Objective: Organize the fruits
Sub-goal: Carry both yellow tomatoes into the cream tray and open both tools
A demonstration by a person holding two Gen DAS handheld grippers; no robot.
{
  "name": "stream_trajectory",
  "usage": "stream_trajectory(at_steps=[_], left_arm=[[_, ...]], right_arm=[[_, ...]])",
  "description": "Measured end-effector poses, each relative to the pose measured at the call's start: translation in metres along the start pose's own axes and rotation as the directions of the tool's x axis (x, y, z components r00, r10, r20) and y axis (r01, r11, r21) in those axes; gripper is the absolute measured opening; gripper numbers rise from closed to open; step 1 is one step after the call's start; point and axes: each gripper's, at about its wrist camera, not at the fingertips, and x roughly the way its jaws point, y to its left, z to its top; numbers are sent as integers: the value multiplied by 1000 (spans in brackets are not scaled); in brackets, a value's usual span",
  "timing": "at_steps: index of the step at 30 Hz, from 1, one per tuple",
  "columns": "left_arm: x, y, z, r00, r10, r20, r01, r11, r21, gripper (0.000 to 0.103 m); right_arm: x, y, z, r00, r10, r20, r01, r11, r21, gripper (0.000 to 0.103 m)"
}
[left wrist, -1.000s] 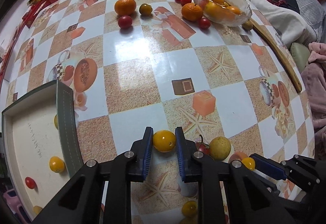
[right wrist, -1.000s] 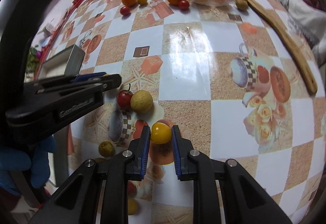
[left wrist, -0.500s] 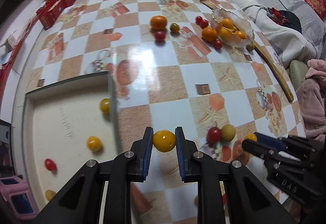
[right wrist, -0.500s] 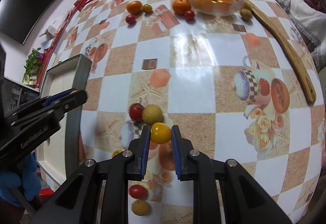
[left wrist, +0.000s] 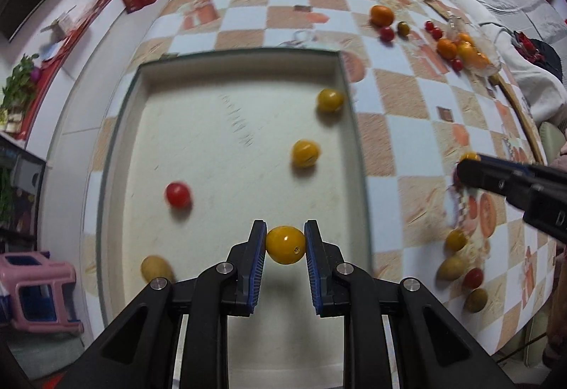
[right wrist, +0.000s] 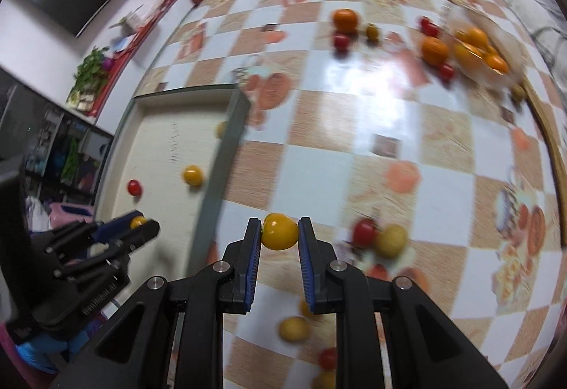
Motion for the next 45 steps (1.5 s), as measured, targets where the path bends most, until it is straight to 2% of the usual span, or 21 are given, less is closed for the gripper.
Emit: stream_trajectory(at_steps=[7, 18, 32, 35, 36, 37, 38, 39, 43, 44, 45], left_arm=[[3, 24, -27, 999, 36, -13, -37, 999, -8, 23], [10, 57, -51, 999, 41, -31, -43, 996, -75, 23], [14, 66, -56, 999, 30, -15, -31, 996, -84, 24], [15, 65, -58, 999, 41, -17, -42, 998, -54, 26], [15, 63, -57, 999, 52, -16, -53, 998, -46, 43], [15, 62, -57, 997, 73, -14, -73, 997, -38, 71], [12, 61, -57, 996, 84, 3, -84, 996, -39, 76], [10, 61, -57, 996, 88, 17, -87, 995, -42, 76], [13, 65, -56, 996, 84, -10, -84, 995, -45, 76], [13, 65, -56, 997, 80, -15, -81, 996, -45, 76], [14, 66, -56, 997, 76, -20, -77, 996, -42, 76]], right_arm=[[22, 46, 18, 999, 36, -41, -39, 995, -89, 23], [63, 98, 36, 992, 52, -117, -73, 980, -185, 23], [102, 115, 20, 982, -56, -180, 4, 961, -277, 24], [103, 121, 19, 982, -67, -177, 9, 951, -310, 30], [104, 123, 18, 982, -59, -181, -1, 949, -316, 37], [104, 125, 18, 982, -54, -182, -7, 948, -318, 44], [103, 125, 18, 982, -60, -177, 1, 948, -318, 47], [102, 126, 18, 984, -66, -168, 10, 949, -316, 49], [101, 126, 19, 987, -48, -156, 1, 957, -289, 51], [100, 126, 21, 987, -43, -152, -2, 959, -284, 54], [98, 126, 21, 988, -38, -149, -5, 960, -279, 64]])
